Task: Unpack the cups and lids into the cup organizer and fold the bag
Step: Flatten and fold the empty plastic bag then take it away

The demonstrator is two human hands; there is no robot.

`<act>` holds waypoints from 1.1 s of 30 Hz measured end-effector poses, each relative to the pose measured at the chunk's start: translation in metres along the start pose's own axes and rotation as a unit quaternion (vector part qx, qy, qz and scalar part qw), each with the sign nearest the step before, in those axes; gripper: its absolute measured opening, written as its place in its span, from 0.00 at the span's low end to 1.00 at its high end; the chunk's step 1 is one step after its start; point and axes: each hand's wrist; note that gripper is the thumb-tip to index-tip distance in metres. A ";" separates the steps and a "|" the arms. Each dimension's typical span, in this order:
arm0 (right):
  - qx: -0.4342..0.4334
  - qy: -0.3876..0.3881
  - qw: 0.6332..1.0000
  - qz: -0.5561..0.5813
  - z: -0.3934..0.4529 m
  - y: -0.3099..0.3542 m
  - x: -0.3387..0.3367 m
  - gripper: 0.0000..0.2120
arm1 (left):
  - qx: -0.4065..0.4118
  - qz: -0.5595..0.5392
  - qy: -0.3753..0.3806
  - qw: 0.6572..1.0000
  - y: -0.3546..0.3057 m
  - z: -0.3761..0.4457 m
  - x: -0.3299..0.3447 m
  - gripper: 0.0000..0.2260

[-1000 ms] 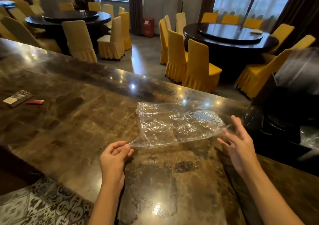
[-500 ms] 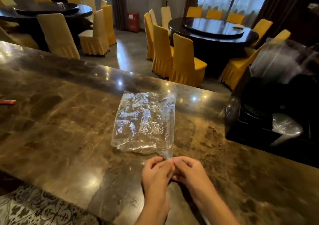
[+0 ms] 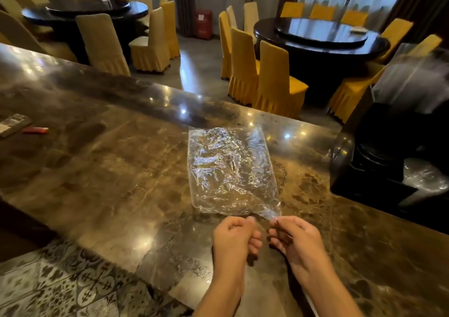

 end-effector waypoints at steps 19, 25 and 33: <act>0.011 0.011 1.000 0.027 0.000 -0.004 -0.010 0.09 | 0.105 0.016 -0.096 0.990 -0.043 0.033 -0.045 0.13; -0.033 0.008 0.999 -0.020 0.003 -0.005 -0.015 0.11 | 0.159 0.030 -0.114 0.980 -0.050 0.037 -0.039 0.11; -0.053 0.020 0.996 -0.064 0.007 -0.002 -0.022 0.11 | 0.206 0.083 -0.102 0.970 -0.056 0.033 -0.038 0.11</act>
Point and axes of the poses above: each hand's wrist, its own z-axis towards the middle knuckle, its own x-axis out of the palm, y = z × x, and after that the axes turned 7 degrees about -y, right-handed
